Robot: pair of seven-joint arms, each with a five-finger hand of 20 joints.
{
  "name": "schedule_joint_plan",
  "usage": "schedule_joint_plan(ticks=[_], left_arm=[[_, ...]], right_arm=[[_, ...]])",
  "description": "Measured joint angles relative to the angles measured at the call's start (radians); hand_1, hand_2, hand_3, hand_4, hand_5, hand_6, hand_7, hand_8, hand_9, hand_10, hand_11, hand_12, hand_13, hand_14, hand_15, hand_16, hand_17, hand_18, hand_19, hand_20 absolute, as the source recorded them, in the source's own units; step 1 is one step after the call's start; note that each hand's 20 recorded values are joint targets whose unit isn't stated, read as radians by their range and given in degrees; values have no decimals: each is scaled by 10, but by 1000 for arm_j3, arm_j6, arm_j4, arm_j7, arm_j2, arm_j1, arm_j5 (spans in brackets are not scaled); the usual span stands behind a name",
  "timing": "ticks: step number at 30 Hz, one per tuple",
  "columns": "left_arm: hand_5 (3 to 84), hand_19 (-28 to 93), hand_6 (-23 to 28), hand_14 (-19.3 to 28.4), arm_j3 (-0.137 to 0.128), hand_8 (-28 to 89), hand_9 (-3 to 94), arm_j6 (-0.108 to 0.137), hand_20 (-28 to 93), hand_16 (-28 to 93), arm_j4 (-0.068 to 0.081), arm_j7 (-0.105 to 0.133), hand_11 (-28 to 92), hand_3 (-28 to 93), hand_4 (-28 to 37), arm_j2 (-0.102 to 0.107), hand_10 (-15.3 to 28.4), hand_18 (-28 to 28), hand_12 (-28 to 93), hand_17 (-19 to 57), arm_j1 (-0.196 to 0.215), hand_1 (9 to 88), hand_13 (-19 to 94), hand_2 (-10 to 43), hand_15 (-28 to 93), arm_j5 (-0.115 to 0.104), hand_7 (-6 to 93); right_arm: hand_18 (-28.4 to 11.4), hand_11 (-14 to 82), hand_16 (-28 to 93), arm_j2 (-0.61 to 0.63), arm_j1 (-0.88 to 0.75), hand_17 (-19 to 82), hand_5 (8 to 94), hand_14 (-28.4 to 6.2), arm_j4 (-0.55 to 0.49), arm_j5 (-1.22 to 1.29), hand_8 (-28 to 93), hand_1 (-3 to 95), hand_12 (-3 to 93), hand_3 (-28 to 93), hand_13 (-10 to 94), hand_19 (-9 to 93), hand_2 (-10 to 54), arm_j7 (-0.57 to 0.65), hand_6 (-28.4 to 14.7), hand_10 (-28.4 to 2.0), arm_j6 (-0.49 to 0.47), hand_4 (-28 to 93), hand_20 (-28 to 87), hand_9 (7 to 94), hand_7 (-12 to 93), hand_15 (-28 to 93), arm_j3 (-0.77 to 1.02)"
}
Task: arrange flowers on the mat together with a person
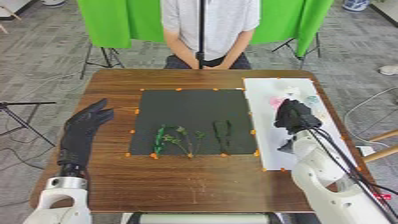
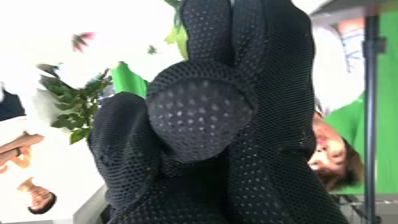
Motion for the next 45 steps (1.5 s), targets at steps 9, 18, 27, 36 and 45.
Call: schedule_joint_plan(ticks=[9,18,27,36,45], left_arm=[[471,128,42,180,-88,-59,476,68,164,4,-6,4,196,657,-274,20,152,121,128,77,54,208,367,-26,195,-45,106],[475,130,41,179,-107,-60,482,94,166,2,-1,16,194,662,-282,22,155,121,126,82,87,195,371,91,191,-65,107],[479,137,37,177,-79,-63,493,110,167,-1,23,43,199,613,-283,22,156,119,124,85,83,199,377,219,196,-95,115],[478,140,38,178,-56,-64,495,121,167,-3,35,52,199,614,-283,26,158,119,123,85,68,191,380,214,202,-105,115],[477,139,39,179,-37,-63,495,120,165,-6,39,56,199,619,-283,31,158,119,124,85,58,185,381,197,205,-105,114]], right_arm=[[-82,135,187,28,184,697,823,2,-81,107,135,945,325,-283,937,931,-95,-23,-12,-84,-28,446,297,937,191,569,-121],[-80,127,189,-90,493,697,823,5,30,136,134,941,331,-283,937,932,-95,-169,-7,-82,-78,446,312,937,191,579,-347],[-90,117,190,-260,629,695,819,7,90,132,127,938,332,-283,937,932,-95,-222,2,-80,-178,442,378,937,201,600,-577],[-93,108,190,-366,628,693,815,8,186,100,120,932,331,-283,937,932,-95,-278,6,-77,-242,437,408,937,204,607,-692],[-96,86,197,-408,599,686,799,7,240,71,103,912,346,-283,937,932,-91,-294,27,-74,-311,453,417,937,210,597,-694]])
